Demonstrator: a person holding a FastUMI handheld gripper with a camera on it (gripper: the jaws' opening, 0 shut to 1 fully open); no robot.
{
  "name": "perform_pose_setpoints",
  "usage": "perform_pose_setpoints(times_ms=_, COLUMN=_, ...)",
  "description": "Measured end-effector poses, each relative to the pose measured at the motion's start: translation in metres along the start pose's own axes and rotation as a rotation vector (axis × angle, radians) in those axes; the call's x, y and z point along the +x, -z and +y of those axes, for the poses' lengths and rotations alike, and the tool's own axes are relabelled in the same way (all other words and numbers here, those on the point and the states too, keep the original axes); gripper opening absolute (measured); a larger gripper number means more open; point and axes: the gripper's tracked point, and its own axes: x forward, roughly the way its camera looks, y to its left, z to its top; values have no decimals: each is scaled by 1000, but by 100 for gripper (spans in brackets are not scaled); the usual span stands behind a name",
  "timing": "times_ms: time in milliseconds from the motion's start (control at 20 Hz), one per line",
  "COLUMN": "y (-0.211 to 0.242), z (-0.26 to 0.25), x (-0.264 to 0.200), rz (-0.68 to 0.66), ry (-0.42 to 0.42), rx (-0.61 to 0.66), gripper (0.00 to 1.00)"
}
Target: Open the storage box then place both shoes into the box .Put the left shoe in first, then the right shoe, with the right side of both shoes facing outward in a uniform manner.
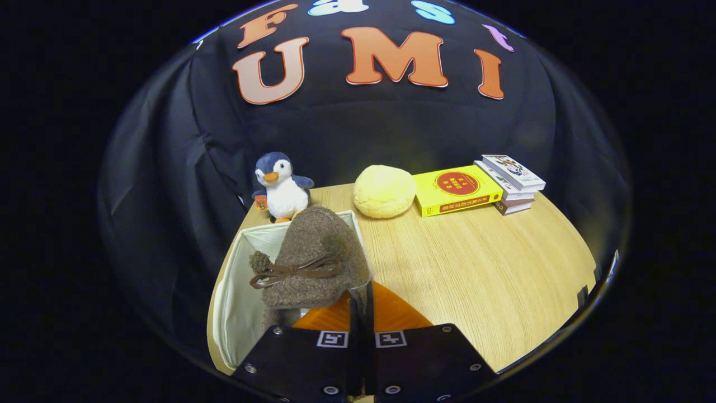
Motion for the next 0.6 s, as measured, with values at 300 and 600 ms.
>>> perform_pose_setpoints(times_ms=300, y=12, z=10, x=2, rz=24, ry=6, rx=-43, gripper=16)
perform_pose_setpoints(times_ms=600, y=1, z=12, x=-9, rz=-18, ry=-4, rx=-34, gripper=41)
